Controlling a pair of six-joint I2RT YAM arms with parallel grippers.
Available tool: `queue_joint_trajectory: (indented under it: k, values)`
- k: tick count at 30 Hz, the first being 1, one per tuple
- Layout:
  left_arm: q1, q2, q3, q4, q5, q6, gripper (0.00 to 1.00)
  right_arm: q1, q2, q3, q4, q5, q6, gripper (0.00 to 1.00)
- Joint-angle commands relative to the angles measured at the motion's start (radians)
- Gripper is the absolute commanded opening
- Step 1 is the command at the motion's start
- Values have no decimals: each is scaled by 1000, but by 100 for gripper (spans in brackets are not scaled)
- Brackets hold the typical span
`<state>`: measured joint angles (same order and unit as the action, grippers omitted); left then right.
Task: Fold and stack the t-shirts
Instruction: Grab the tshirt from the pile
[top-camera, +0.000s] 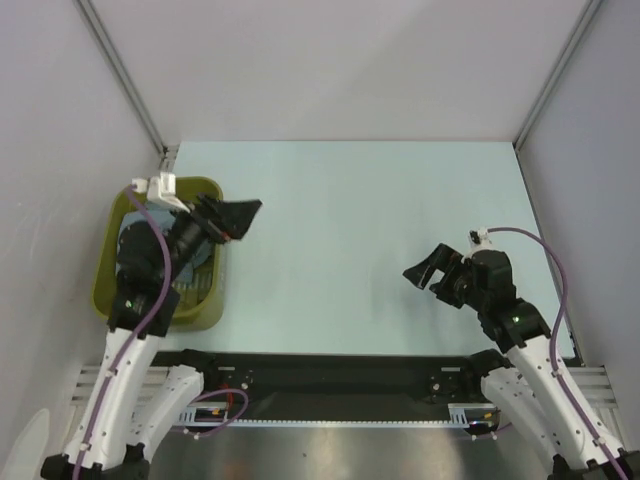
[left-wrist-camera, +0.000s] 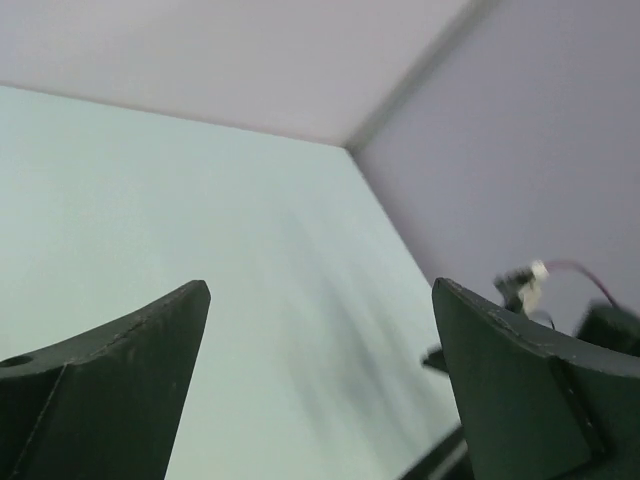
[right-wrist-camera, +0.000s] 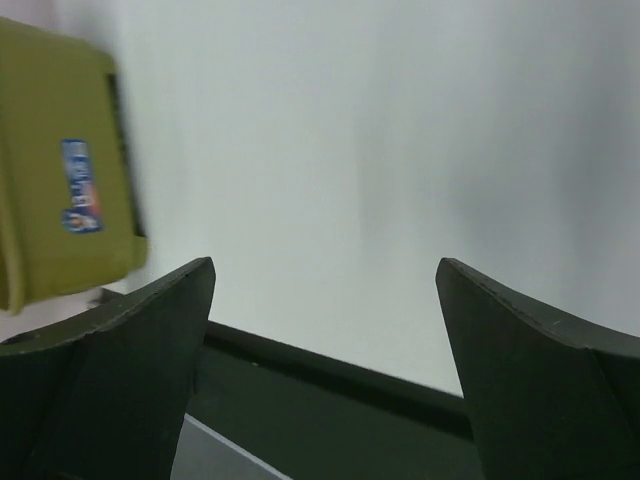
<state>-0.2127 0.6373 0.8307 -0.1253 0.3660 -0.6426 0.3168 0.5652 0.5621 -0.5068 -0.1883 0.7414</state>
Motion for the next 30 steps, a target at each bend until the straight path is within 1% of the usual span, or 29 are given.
queue_joint_trajectory:
  k: [1, 2, 3, 4, 5, 6, 7, 8, 9, 10, 11, 13, 14, 15, 16, 17, 18, 19, 22, 25, 26, 27, 28, 29, 30]
  values:
    - [6, 125, 238, -302, -420, -1, 100, -5, 65, 108, -196, 82, -53, 100]
    - [12, 190, 286, -486, -661, -116, 100, -13, 79, 133, -203, 81, -51, 100]
    - [22, 214, 360, -575, -747, -285, 100, -43, 91, 153, -210, 70, -45, 100]
    - [33, 228, 376, -629, -784, -320, 100, -60, 122, 176, -243, 50, -37, 100]
    - [71, 236, 381, -590, -739, -299, 100, -82, 137, 229, -269, 49, -18, 100]
    - [88, 233, 360, -518, -673, -143, 100, -106, 156, 251, -297, 38, 4, 100]
    - [94, 234, 352, -443, -618, -62, 100, -152, 186, 274, -340, 1, -19, 100]
    - [101, 243, 357, -380, -587, -21, 100, -178, 200, 291, -348, -17, -36, 100]
    - [107, 261, 379, -395, -584, -9, 100, -195, 211, 295, -342, -48, -63, 100]
    - [114, 321, 443, -422, -573, 7, 100, -188, 219, 303, -332, -80, -115, 100]
    - [133, 347, 473, -462, -555, 32, 100, -186, 234, 314, -331, -85, -116, 100]
    - [151, 406, 501, -470, -530, 40, 100, -189, 249, 324, -351, -89, -108, 100]
    - [182, 423, 499, -481, -533, 40, 100, -191, 266, 331, -351, -106, -129, 100]
    - [196, 441, 513, -512, -611, 0, 100, -188, 277, 346, -354, -114, -148, 100]
    - [208, 494, 524, -602, -646, -24, 100, -188, 288, 357, -366, -111, -180, 100]
    - [254, 513, 528, -634, -673, -41, 100, -179, 295, 366, -371, -103, -192, 100]
    - [262, 525, 519, -645, -700, -48, 100, -176, 318, 383, -377, -94, -200, 100]
    - [262, 535, 507, -648, -767, -42, 100, -176, 329, 387, -387, -80, -207, 100]
    - [288, 630, 501, -713, -855, -45, 100, -176, 380, 401, -418, -38, -231, 100]
    - [361, 752, 519, -697, -788, -6, 90, -171, 391, 400, -418, -17, -252, 100]
    - [368, 774, 516, -662, -773, 3, 90, -168, 389, 394, -417, -14, -255, 100]
    - [369, 795, 478, -599, -747, 55, 91, -162, 392, 392, -414, -11, -261, 100]
    - [371, 815, 467, -486, -718, 75, 95, -159, 395, 389, -406, -14, -263, 100]
    - [389, 844, 469, -469, -684, 75, 96, -154, 398, 390, -400, -19, -270, 100]
    - [397, 931, 504, -494, -684, 67, 98, -147, 401, 392, -394, -22, -281, 100]
